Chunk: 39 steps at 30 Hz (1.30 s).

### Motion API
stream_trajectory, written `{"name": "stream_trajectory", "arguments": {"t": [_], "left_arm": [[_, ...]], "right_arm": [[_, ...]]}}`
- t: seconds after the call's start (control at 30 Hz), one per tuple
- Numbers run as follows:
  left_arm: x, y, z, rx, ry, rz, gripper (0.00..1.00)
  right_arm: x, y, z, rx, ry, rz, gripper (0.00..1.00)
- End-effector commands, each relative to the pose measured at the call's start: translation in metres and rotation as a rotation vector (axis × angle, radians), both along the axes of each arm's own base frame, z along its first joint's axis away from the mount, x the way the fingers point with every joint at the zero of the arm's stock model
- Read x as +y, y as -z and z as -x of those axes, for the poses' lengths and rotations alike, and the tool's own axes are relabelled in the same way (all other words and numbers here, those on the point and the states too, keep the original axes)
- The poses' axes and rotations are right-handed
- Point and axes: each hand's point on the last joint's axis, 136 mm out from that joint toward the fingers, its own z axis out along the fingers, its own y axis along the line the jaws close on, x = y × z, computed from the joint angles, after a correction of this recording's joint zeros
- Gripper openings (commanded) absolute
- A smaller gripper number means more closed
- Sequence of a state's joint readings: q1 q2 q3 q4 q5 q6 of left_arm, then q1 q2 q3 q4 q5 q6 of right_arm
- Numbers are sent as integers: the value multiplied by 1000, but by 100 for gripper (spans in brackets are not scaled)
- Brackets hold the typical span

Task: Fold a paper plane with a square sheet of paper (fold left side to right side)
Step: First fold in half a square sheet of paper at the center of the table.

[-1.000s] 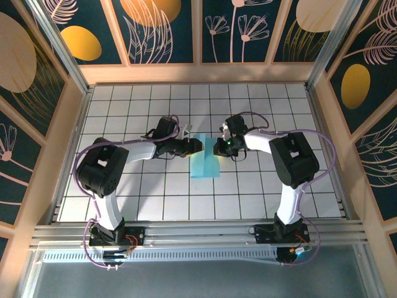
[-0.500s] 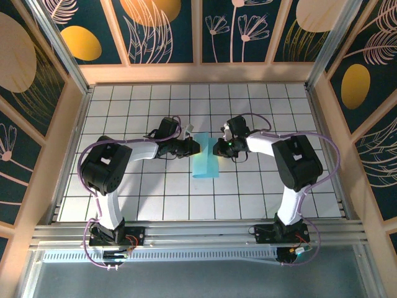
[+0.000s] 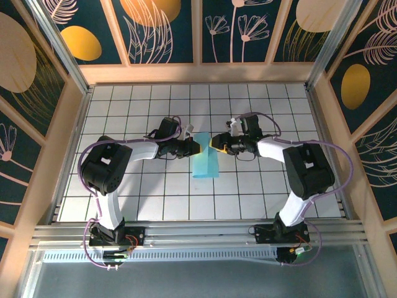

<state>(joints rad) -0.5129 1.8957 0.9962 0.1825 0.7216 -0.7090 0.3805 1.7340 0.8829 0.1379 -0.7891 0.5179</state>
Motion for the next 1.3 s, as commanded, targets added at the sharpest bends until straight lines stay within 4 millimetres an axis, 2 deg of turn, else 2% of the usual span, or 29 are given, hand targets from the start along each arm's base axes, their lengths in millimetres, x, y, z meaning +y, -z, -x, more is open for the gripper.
{"name": "stream_trajectory", "arguments": {"t": [0.0, 0.27, 0.33, 0.4, 0.53, 0.6, 0.7, 0.87, 0.9, 1.03, 1.27], "left_arm": [[-5, 0, -3, -11, 7, 4, 3], [-5, 0, -2, -12, 7, 3, 2], [-5, 0, -2, -13, 6, 2, 2], [-5, 0, -3, -12, 2, 1, 3], [-1, -7, -6, -38, -18, -16, 10], [3, -12, -8, -64, -39, -39, 14], [13, -16, -10, -95, -78, -85, 27], [28, -10, -12, -108, -127, -171, 43], [33, -1, -7, -88, -132, -191, 46], [34, 15, -2, -50, -131, -216, 52], [27, 35, 5, -12, -104, -248, 56]], "right_arm": [[20, -3, 5, 11, -57, -65, 50], [26, 11, 9, 40, -59, -42, 41], [26, 12, 9, 43, -58, -43, 34], [25, 12, 9, 43, -54, -37, 23], [18, 19, 6, 43, -26, 15, 0], [11, 24, 2, 41, -3, 66, 0], [3, 32, -3, 36, 22, 149, 0], [-5, 39, -6, 40, 39, 213, 0], [-5, 41, -6, 43, 40, 220, 0], [-5, 44, -6, 51, 42, 237, 0], [-7, 47, -6, 54, 44, 266, 0]]}}
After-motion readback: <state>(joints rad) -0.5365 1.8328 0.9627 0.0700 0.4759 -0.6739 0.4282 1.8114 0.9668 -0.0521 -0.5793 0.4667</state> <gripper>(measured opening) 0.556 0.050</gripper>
